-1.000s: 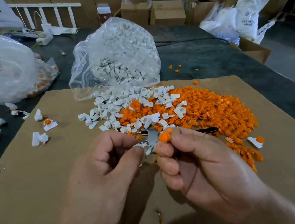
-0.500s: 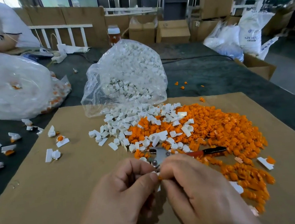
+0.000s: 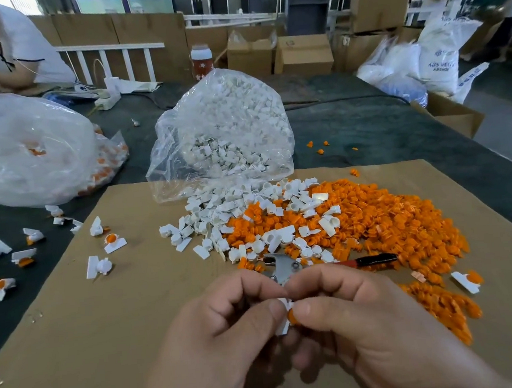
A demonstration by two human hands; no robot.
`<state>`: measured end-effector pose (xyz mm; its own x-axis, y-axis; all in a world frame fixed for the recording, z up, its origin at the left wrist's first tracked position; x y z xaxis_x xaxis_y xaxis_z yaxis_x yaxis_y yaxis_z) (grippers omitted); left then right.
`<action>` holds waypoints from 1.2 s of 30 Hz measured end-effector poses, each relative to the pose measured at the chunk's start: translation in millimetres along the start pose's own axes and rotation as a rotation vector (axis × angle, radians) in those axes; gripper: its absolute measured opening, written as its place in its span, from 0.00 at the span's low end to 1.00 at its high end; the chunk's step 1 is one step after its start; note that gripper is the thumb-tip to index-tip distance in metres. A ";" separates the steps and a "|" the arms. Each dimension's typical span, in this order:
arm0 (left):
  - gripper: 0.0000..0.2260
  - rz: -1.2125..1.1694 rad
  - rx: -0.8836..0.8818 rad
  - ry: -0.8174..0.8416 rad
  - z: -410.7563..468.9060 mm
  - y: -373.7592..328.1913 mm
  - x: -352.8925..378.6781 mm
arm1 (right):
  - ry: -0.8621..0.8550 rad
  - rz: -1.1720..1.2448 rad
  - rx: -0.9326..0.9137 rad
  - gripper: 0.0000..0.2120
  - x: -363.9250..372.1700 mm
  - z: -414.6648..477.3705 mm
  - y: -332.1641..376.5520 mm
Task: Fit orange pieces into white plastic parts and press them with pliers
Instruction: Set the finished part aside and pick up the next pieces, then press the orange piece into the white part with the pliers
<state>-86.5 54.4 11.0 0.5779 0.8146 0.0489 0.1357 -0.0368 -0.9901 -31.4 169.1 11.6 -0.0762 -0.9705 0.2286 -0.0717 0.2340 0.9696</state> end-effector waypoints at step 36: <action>0.18 0.289 0.120 -0.038 -3.6 -5.7 0.0 | -0.044 -0.367 -0.172 0.06 -8.6 -8.3 17.8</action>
<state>-84.3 52.6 17.1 0.5479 0.8015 -0.2394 -0.1266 -0.2034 -0.9709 -23.8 181.1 27.6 -0.1195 -0.9835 -0.1359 0.0645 -0.1443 0.9874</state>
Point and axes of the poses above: each hand's wrist, its own z-axis towards the middle knuckle, its own x-axis out of the palm, y = z × x, the point moved 9 cm from there along z, towards the middle knuckle, and after that the axes turned 8 degrees about -x, right-handed, at the moved point
